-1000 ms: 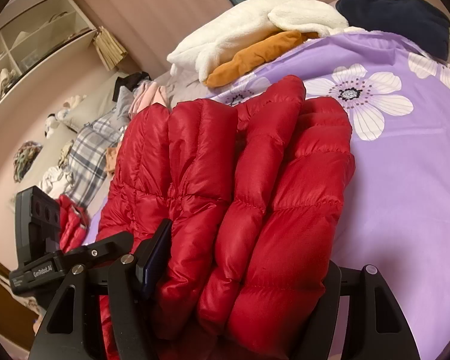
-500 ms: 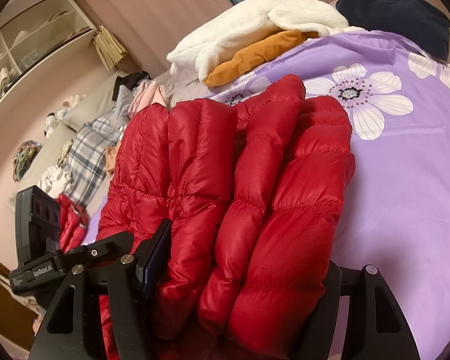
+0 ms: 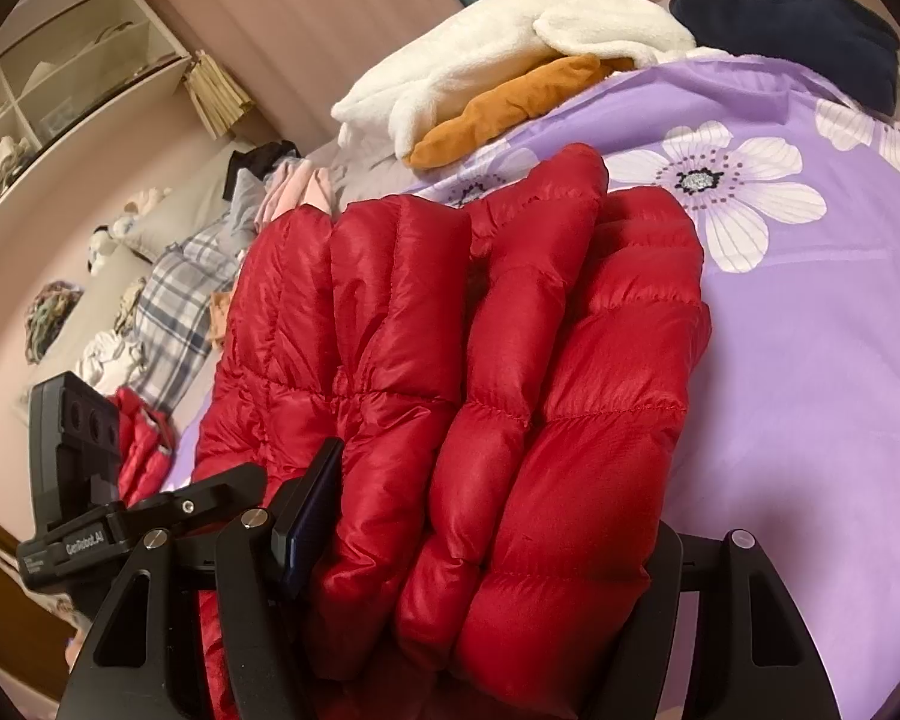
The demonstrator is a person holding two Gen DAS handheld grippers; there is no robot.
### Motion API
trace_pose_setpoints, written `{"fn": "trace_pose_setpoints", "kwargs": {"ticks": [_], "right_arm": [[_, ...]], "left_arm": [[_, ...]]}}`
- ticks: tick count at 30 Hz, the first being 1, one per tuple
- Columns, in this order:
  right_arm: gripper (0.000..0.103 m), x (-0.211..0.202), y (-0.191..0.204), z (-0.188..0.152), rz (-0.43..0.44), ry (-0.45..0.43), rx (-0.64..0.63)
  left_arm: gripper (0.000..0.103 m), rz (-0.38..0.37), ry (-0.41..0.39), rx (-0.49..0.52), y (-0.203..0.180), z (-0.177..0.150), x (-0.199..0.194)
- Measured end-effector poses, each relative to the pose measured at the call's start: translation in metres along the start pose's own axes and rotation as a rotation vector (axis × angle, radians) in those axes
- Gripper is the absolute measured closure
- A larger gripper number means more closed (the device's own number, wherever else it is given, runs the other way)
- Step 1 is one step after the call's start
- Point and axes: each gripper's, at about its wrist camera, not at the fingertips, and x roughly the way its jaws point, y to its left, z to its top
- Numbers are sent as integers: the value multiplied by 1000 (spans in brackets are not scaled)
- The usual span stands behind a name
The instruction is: Fold large clothes
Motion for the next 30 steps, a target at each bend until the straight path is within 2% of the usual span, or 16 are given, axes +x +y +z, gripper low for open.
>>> {"fn": "trace_pose_setpoints", "kwargs": {"ticks": [23,30], "right_arm": [[34,3,-3,-2,-4,5,9],[34,4,-4,-3,-37,23,29]], "left_arm": [[9,17,12,6,0,1,3],[9,42,21,17,-2,0,5]]}}
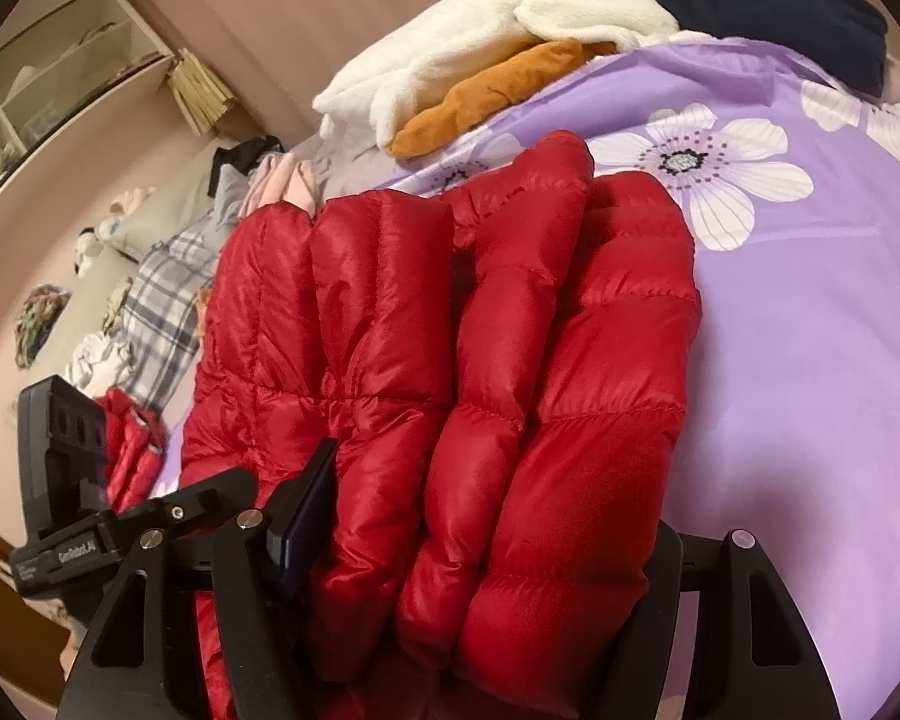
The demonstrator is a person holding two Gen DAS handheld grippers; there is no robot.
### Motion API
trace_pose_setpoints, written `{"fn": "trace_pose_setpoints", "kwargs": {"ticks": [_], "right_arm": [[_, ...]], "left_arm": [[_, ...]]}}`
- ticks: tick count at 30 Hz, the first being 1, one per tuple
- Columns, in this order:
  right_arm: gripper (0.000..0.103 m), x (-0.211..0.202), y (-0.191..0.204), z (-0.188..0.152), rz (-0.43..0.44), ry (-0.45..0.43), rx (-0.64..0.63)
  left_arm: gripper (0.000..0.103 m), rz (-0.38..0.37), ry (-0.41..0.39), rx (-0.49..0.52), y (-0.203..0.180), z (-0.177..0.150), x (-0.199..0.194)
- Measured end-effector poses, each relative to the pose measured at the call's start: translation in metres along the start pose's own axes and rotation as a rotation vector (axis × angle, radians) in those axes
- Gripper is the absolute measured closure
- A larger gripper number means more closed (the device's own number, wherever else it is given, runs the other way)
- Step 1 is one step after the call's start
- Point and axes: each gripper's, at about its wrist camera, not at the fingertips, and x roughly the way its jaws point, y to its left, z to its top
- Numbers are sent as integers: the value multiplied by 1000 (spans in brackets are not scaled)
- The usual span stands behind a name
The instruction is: Fold large clothes
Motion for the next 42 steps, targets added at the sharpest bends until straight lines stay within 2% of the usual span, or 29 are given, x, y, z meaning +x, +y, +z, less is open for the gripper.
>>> {"fn": "trace_pose_setpoints", "kwargs": {"ticks": [19,28,33,35,36,38,40,42], "right_arm": [[26,-5,-3,-1,-19,28,56],[25,-25,-5,-3,-53,-8,73],[25,-41,-2,-2,-90,-53,53],[25,-47,0,-1,-99,-71,43],[25,-51,4,0,-112,-88,28],[25,-57,12,1,-124,-122,-10],[25,-65,23,3,-113,-160,-68],[25,-67,37,5,-92,-176,-135]], "left_arm": [[9,74,-10,10,-4,-5,-10],[9,144,-87,56,-12,-7,-42],[10,146,-116,78,-18,-10,-54],[15,145,-127,76,-19,-12,-56],[23,141,-137,76,-21,-12,-58],[32,135,-143,78,-24,-13,-59],[33,132,-134,86,-27,-13,-55],[40,130,-114,95,-30,-14,-49]]}}
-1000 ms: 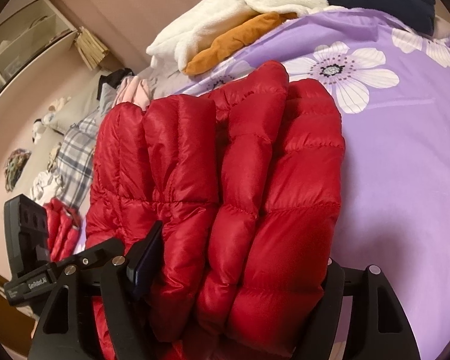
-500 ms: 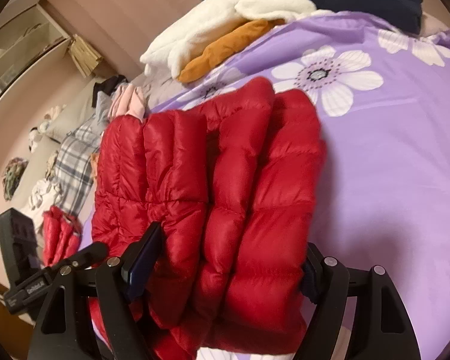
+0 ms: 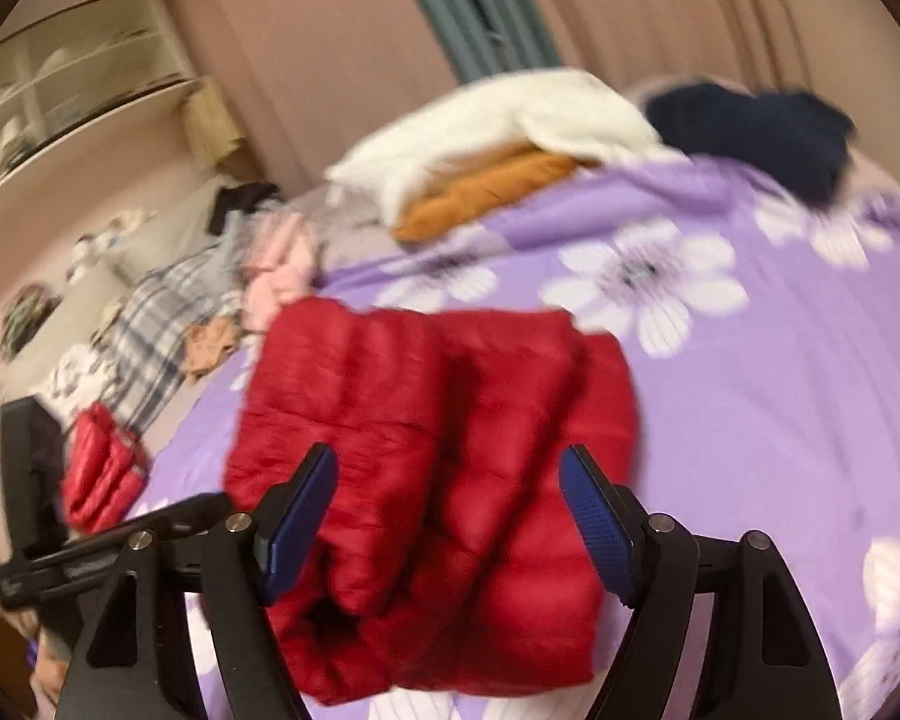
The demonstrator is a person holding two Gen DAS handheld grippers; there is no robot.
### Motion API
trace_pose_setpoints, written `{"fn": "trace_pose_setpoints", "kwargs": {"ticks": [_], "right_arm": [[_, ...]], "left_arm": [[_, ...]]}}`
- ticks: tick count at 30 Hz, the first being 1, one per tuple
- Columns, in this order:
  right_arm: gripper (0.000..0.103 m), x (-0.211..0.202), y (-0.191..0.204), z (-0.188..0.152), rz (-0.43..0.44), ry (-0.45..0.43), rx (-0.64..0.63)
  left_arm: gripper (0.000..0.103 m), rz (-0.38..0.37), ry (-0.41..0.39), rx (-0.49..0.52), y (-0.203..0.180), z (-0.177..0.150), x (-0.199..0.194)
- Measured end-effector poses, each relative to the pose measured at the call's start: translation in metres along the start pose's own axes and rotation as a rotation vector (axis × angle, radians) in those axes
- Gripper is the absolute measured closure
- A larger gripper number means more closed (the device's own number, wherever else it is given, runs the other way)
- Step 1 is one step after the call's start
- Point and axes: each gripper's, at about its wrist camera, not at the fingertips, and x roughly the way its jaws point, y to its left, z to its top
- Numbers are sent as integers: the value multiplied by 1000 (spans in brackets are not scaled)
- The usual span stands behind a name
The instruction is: Fold large clothes
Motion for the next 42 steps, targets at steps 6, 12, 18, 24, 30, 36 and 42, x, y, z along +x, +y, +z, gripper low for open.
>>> {"fn": "trace_pose_setpoints", "kwargs": {"ticks": [6,12,18,24,30,36,42], "right_arm": [[25,21,24,4,-6,45,-79],[25,51,3,0,-19,128,62],[25,67,4,-5,34,187,98],[74,65,19,-6,101,166,50],[90,33,27,5,83,24,-26],[91,36,-14,3,-18,66,105],[89,64,-40,-16,-17,145,179]], "left_arm": [[40,-12,27,38,-9,-5,10],[40,-60,41,12,-1,-4,11],[40,-87,45,-14,5,-4,13],[40,-78,48,-18,3,-6,12],[39,-130,8,-18,-6,3,-5],[37,-125,-4,8,-16,14,-3],[33,-52,92,9,-10,5,48]]}}
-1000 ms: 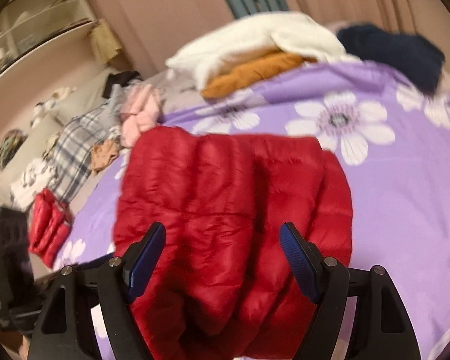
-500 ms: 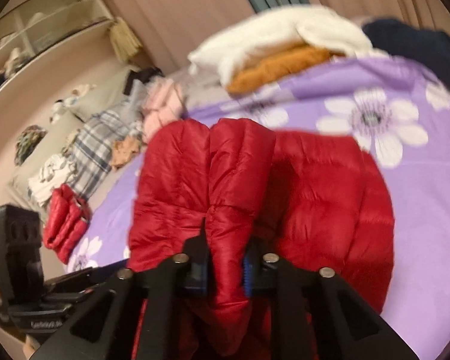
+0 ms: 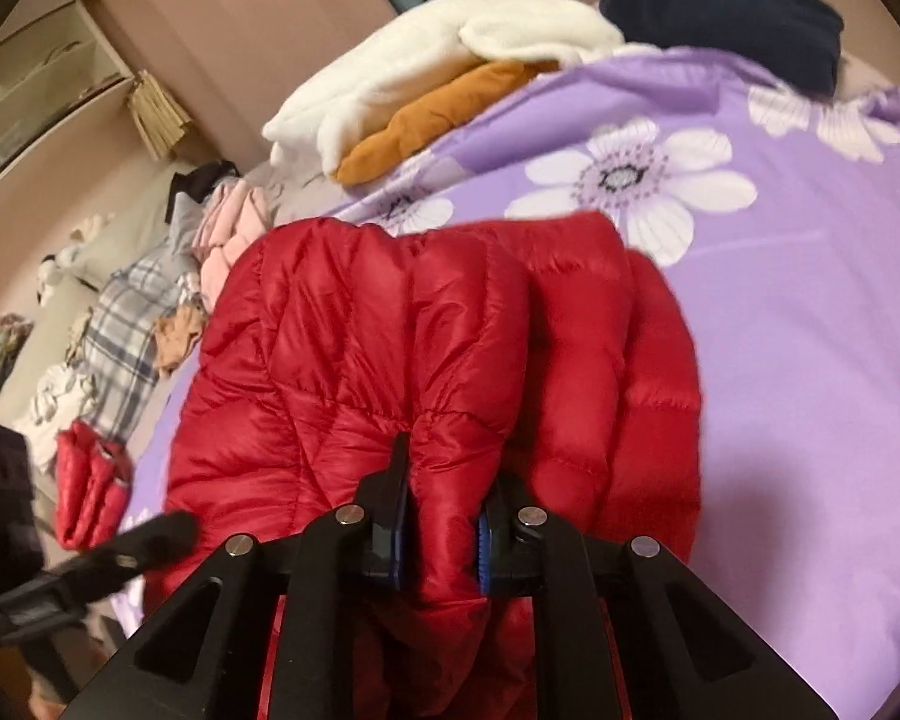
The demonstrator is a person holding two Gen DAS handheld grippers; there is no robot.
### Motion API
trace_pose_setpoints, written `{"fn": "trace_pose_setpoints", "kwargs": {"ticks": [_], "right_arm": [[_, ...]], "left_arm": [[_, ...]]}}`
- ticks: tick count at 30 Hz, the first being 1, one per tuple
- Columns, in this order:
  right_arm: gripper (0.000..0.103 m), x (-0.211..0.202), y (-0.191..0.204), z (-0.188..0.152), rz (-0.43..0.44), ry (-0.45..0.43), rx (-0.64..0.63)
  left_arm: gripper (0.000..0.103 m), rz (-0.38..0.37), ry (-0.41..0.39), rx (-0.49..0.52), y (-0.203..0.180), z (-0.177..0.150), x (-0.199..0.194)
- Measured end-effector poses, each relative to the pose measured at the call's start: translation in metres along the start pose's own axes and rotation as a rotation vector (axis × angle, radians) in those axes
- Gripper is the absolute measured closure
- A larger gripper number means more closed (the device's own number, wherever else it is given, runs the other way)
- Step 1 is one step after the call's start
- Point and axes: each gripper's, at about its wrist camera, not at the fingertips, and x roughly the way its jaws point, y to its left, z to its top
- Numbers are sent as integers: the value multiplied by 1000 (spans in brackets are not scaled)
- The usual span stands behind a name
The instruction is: Fold large clothes
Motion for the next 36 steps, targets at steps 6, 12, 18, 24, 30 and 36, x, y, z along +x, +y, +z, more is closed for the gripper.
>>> {"fn": "trace_pose_setpoints", "kwargs": {"ticks": [6,12,18,24,30,36], "right_arm": [[81,-8,3,3,-9,26,-11],[62,-40,28,8,-192,-97,-163],[62,-49,60,17,-120,-198,-301],[62,11,42,12,-156,-9,-249],[64,16,29,9,-124,-4,-210],[64,15,31,6,-127,-16,-213]], "left_arm": [[32,3,2,-2,4,-1,-3],[32,16,0,5,1,1,-3],[32,32,-1,23,-2,1,-3],[32,31,2,38,-3,0,-2],[34,58,-25,77,-12,16,-8],[39,83,-97,126,-23,45,-11]]}}
